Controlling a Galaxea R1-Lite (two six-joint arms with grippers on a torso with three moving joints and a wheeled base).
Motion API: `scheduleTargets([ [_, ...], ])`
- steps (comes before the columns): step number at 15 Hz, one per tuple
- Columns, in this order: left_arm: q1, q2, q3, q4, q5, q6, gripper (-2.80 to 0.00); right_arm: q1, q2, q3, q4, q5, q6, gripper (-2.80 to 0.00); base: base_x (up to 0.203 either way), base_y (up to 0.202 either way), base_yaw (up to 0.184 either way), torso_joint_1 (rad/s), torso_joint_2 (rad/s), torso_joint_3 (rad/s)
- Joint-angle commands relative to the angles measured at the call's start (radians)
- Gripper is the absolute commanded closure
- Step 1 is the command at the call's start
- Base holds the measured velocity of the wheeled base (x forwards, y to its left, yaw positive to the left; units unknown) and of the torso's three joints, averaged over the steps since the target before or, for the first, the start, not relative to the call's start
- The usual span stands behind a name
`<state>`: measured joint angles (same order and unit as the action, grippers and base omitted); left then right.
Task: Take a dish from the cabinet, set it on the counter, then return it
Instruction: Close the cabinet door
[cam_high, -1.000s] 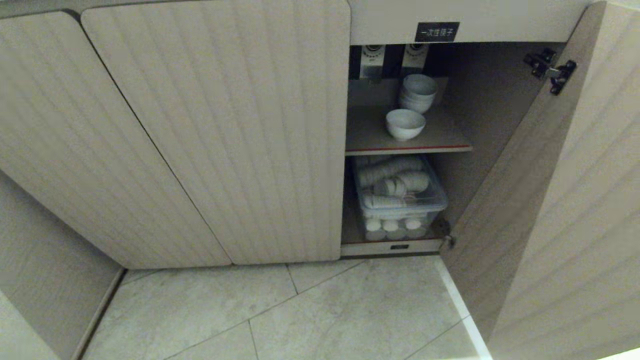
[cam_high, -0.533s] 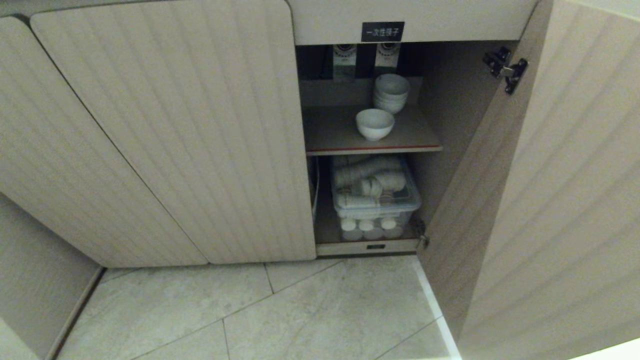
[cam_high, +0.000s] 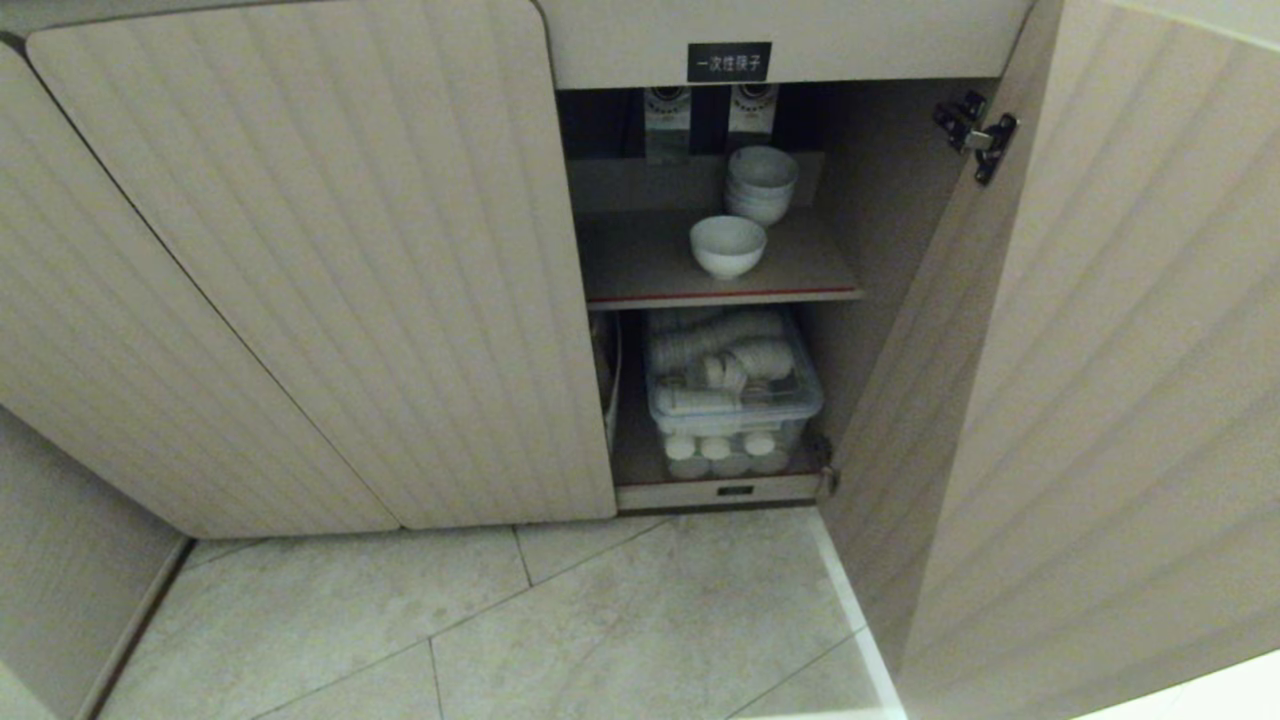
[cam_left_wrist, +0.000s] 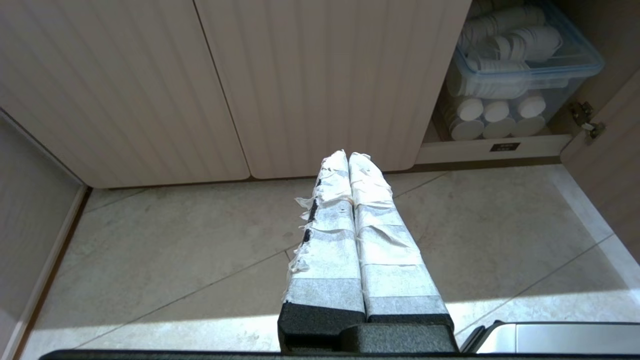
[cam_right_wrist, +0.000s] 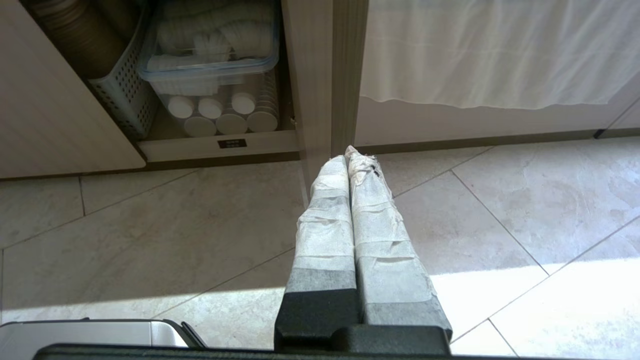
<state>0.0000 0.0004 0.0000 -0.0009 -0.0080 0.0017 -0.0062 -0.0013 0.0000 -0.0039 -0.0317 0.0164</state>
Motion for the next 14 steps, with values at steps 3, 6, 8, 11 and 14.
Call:
scheduleTargets([
  [3,0.0,0.0,0.0,-0.001,0.0,0.0,0.0,0.0,0.001,-0.001,0.001,-0.001,-0.007,0.0,0.0,0.0,0.0,0.0,0.0,0.0],
  [6,0.0,0.0,0.0,-0.001,0.0,0.0,0.0,0.0,0.001,-0.001,0.001,-0.001,-0.004,0.0,0.0,0.0,0.0,0.0,0.0,0.0],
  [8,0.0,0.0,0.0,-0.001,0.0,0.0,0.0,0.0,0.001,-0.001,0.001,-0.002,-0.001,0.0,0.0,0.0,0.0,0.0,0.0,0.0],
  [11,0.0,0.0,0.0,-0.001,0.0,0.0,0.0,0.0,0.001,0.0,0.001,-0.017,0.002,0.0,0.0,0.0,0.0,0.0,0.0,0.0],
  [14,0.0,0.0,0.0,-0.001,0.0,0.0,0.0,0.001,0.001,-0.001,0.001,-0.019,0.01,0.0,0.0,0.0,0.0,0.0,0.0,0.0],
])
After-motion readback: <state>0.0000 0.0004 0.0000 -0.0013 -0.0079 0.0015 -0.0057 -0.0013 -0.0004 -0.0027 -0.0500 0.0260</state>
